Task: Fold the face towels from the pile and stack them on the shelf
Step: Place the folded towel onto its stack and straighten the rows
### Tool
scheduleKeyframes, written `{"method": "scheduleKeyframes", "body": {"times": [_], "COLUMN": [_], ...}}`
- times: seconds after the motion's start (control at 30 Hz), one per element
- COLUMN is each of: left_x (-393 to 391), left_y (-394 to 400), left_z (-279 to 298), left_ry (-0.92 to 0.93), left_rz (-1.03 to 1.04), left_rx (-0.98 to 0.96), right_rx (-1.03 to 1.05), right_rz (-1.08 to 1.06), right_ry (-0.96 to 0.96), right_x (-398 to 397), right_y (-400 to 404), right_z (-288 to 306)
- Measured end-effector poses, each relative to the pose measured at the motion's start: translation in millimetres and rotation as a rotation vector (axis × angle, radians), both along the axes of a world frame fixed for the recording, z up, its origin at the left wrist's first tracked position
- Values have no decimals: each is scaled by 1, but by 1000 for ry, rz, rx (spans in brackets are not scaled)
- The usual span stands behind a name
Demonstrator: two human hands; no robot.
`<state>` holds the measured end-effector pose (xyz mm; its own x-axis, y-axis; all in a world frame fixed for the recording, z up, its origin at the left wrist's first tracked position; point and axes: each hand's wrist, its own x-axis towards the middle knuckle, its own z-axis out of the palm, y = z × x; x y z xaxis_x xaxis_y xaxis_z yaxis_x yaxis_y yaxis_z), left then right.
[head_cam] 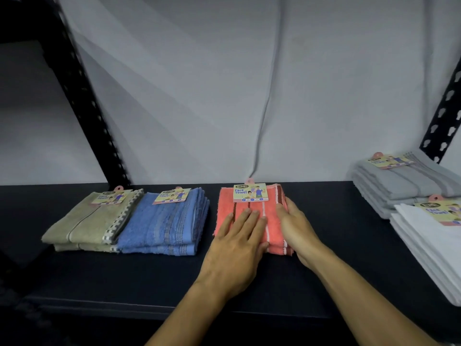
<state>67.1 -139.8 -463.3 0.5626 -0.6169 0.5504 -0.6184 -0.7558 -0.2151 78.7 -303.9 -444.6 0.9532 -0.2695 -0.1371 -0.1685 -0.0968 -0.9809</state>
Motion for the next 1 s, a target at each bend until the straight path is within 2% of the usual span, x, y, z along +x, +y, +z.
{"method": "scheduleKeyframes", "body": {"times": [0.43, 1.0], "left_x": [-1, -8], "left_y": [30, 37], "left_z": [0, 16], "left_ry": [30, 173], "left_rz": [43, 29], "left_rx": [-1, -13], "right_rx": [116, 84], "right_rz": [-3, 19], "right_ry": [2, 37], "right_x": [7, 3], "right_y": [36, 35], "right_z": [1, 11]}}
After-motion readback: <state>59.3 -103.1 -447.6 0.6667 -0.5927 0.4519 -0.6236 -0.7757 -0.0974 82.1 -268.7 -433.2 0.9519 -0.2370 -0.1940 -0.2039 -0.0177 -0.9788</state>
